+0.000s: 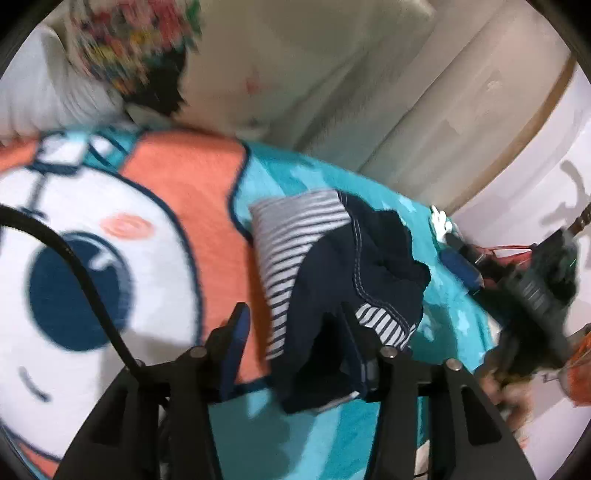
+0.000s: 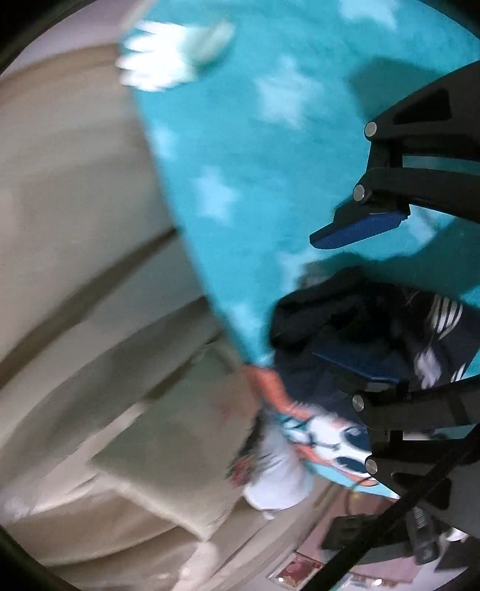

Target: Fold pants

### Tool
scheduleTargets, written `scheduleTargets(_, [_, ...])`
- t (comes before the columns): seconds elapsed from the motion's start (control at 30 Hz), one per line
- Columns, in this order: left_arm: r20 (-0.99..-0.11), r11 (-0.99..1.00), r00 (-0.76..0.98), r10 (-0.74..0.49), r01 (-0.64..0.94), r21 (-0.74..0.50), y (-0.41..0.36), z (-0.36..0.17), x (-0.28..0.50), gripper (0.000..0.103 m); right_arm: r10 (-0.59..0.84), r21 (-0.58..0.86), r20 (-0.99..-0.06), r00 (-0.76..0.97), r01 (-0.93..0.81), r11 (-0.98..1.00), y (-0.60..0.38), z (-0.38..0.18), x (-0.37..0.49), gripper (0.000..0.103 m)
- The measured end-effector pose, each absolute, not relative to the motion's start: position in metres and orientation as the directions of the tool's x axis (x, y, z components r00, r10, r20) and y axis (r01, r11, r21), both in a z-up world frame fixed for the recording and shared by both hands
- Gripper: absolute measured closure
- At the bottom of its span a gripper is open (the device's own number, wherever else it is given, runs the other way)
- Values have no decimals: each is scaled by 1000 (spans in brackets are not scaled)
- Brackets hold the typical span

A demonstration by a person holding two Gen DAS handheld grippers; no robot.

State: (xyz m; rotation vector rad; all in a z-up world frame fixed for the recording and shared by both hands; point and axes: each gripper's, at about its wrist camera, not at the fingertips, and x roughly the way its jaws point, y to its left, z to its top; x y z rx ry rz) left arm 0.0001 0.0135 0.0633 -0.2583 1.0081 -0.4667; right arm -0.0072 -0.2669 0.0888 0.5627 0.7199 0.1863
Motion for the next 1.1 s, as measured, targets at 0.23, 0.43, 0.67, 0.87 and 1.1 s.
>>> scheduleTargets(0.23, [-725,935,591,-354,219,-278,34,85,-32,47,513,616,-534,672,-106,780,-208,80,25,43])
scheduleTargets(0.43, [-672,989,726,-147,117,-91,46,100,-56,35,334,448,-648,685,-12,894,-187,49,24,42])
scheduleTargets(0.67, [-608,999,792,-45,38,-25,49,105,-68,16,264,399,-577,773,-16,917,-177,81,-38,27])
scheduleTargets(0.87, [-619,1000,785,-17,1,-27,55,103,-78,14,235,387,-596,768,18,922,-179,76,-63,27])
scheduleTargets(1.1, [-629,999,777,25,-38,-6,56,98,-80,14,226,365,-616,755,20,931,-174,70,-71,27])
